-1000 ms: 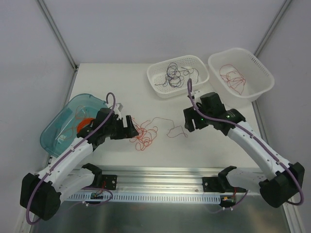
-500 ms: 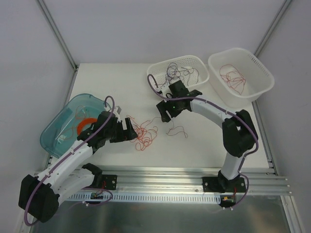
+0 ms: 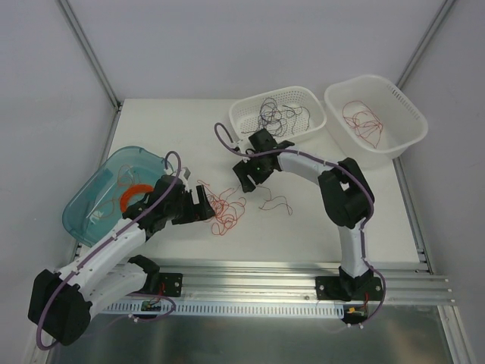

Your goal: Untangle the cables

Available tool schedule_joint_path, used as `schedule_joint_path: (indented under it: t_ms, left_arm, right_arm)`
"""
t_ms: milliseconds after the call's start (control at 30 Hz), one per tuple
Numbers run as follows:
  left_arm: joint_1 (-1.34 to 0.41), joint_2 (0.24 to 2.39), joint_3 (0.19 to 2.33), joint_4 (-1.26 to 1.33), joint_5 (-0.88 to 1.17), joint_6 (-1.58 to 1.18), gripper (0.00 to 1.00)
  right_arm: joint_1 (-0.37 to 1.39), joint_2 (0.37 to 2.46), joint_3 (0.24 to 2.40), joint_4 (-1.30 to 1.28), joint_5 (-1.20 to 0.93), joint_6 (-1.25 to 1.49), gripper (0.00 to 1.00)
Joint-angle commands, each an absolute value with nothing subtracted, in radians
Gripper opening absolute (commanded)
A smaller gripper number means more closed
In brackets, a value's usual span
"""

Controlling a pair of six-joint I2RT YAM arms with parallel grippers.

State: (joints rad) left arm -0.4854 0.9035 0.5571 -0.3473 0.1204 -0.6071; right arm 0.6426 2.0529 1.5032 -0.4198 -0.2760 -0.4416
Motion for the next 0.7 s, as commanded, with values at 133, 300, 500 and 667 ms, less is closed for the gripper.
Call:
schedule_joint_path:
  t_ms: [133, 300, 500, 667]
  left_arm:
    - [-0.502, 0.948, 0.571, -0.327, 0.098, -0.627, 0.86]
    - [-0.508, 1.005, 0.598, -0.318, 0.091, -0.649, 0.85]
    - [-0.532, 1.097, 0.641, -0.281, 0.077, -0.643, 0.84]
    - [-0.549, 1.166, 0.669, -0.23, 0.046, -0.638, 0.8]
  right_arm:
    - [0.683, 2.103, 1.551, -0.396, -0.305, -0.477, 0.66]
    - [0.693, 2.091, 1.529, -0.399, -0.322, -0.471, 0.34]
    - [0.692, 1.99, 1.453, -0.373, -0.328, -0.446, 0.01]
    - [0.678, 1.922, 1.416, -0.362, -0.351, -0.411, 0.01]
